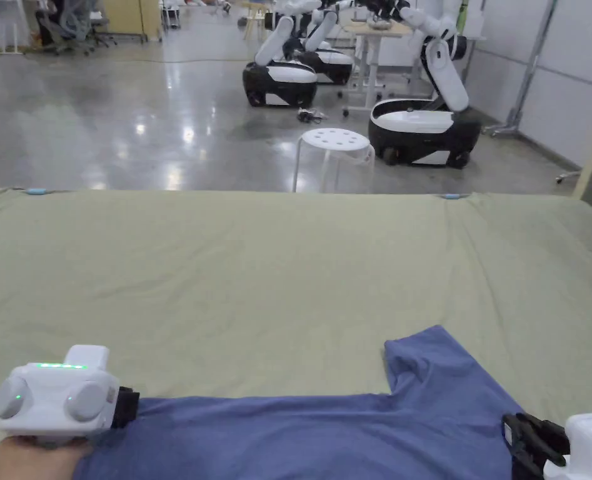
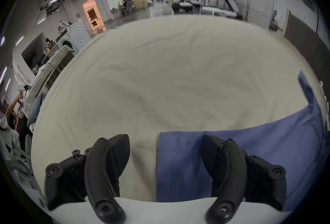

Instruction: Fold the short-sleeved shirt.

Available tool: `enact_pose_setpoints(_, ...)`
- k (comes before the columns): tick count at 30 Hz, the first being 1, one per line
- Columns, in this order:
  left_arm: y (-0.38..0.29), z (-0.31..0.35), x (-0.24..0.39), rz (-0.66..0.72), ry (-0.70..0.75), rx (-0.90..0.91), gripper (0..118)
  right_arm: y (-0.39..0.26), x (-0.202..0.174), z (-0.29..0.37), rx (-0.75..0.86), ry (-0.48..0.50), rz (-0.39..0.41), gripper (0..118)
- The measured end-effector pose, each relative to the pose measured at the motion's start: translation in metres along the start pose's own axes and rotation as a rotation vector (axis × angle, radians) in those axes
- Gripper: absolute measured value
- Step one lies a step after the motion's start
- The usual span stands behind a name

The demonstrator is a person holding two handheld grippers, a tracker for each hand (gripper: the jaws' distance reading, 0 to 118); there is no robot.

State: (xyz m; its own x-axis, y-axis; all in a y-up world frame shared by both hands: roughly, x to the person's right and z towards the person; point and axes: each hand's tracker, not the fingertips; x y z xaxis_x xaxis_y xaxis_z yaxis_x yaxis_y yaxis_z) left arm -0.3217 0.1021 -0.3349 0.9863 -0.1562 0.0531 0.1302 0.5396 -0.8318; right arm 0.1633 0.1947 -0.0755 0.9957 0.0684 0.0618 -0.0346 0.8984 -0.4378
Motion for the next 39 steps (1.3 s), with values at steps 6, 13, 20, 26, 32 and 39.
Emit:
enact_pose_setpoints(6, -0.009, 0.045, 0.013, -0.006, -0.133, 0.073, 7, 0.033, 0.050, -0.090, -0.217, -0.066, 0.008, 22)
enact_pose_setpoints(13, -0.013, 0.120, 0.020, -0.013, -0.174, 0.222, 7, 0.047, 0.079, -0.223, -0.530, -0.032, -0.039, 105)
enact_pose_setpoints(20, -0.014, 0.129, 0.020, 0.000, -0.196, 0.232, 7, 0.028, 0.073, -0.249, -0.592, -0.047, -0.075, 92)
enact_pose_setpoints(26, -0.015, 0.128, 0.020, 0.010, -0.194, 0.223, 7, 0.051, 0.066, -0.202, -0.526, -0.014, 0.005, 0)
enact_pose_setpoints(32, -0.045, 0.199, -0.007, 0.036, -0.222, 0.317, 7, 0.089, 0.072, -0.082, -0.259, 0.050, 0.016, 0)
enact_pose_setpoints(39, -0.134, 0.290, -0.045, 0.096, -0.296, 0.370, 7, 0.048, 0.074, 0.054, -0.164, 0.071, -0.001, 0)
